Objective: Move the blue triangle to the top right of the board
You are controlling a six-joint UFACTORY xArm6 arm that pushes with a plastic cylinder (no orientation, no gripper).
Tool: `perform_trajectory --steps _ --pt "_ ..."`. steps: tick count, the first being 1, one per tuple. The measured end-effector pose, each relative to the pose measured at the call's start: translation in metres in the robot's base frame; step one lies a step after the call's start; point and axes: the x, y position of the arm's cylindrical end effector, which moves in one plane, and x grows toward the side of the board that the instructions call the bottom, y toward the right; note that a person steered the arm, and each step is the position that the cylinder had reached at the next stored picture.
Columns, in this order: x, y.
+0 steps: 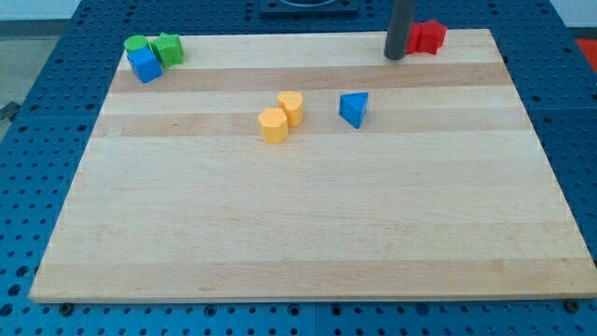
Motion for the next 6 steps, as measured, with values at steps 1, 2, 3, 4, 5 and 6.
perform_trajectory --steps 1,2,3,4,5,6 --pt "0.035 -0.013" --pt "0.06 0.028" --pt "0.105 0.043" --pt "0.15 -0.011" --pt "0.187 -0.082" --pt "0.172 -0.12"
